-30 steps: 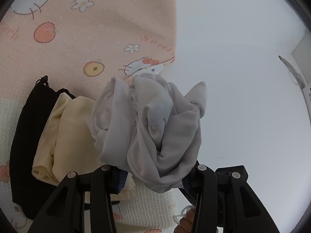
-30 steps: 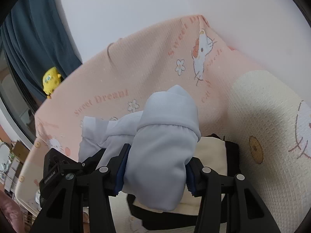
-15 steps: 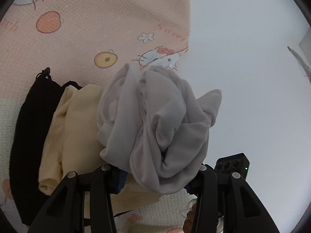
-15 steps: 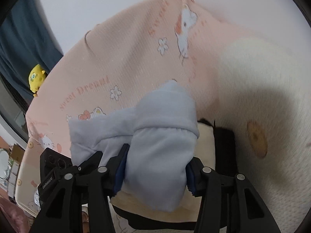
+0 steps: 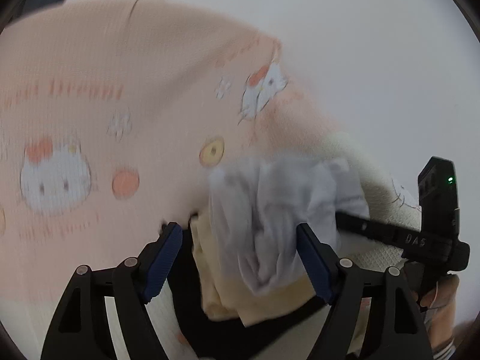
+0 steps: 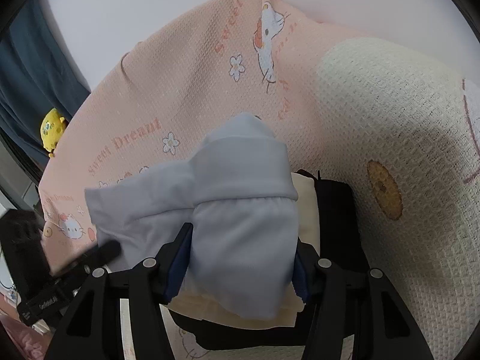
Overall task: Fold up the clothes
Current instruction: 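Lower the white shirt bundle onto the black and cream clothes stack with both grippers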
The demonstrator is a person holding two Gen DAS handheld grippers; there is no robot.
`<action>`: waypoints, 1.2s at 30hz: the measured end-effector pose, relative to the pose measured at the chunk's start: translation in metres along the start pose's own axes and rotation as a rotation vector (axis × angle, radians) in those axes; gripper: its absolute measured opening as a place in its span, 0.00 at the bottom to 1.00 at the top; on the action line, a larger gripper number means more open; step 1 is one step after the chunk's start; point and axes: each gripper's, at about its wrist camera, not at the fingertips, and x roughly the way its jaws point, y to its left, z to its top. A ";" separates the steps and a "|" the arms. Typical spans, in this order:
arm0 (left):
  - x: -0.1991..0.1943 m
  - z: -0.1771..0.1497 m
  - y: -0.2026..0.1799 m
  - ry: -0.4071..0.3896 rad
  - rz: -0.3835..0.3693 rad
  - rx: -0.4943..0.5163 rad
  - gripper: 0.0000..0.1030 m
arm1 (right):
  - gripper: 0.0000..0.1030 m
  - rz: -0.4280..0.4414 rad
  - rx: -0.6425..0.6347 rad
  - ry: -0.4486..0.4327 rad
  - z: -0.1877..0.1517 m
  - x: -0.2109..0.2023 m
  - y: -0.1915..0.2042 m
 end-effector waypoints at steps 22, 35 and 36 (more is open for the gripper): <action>0.055 0.007 0.060 0.109 -0.363 -0.287 0.36 | 0.63 -0.035 0.033 -0.082 0.032 0.000 -0.005; 0.074 -0.003 0.078 0.139 -0.262 -0.331 0.44 | 0.54 -0.246 0.034 0.139 0.029 0.066 0.004; 0.076 -0.005 0.081 0.142 -0.253 -0.340 0.46 | 0.54 -0.240 0.046 0.150 0.029 0.071 0.002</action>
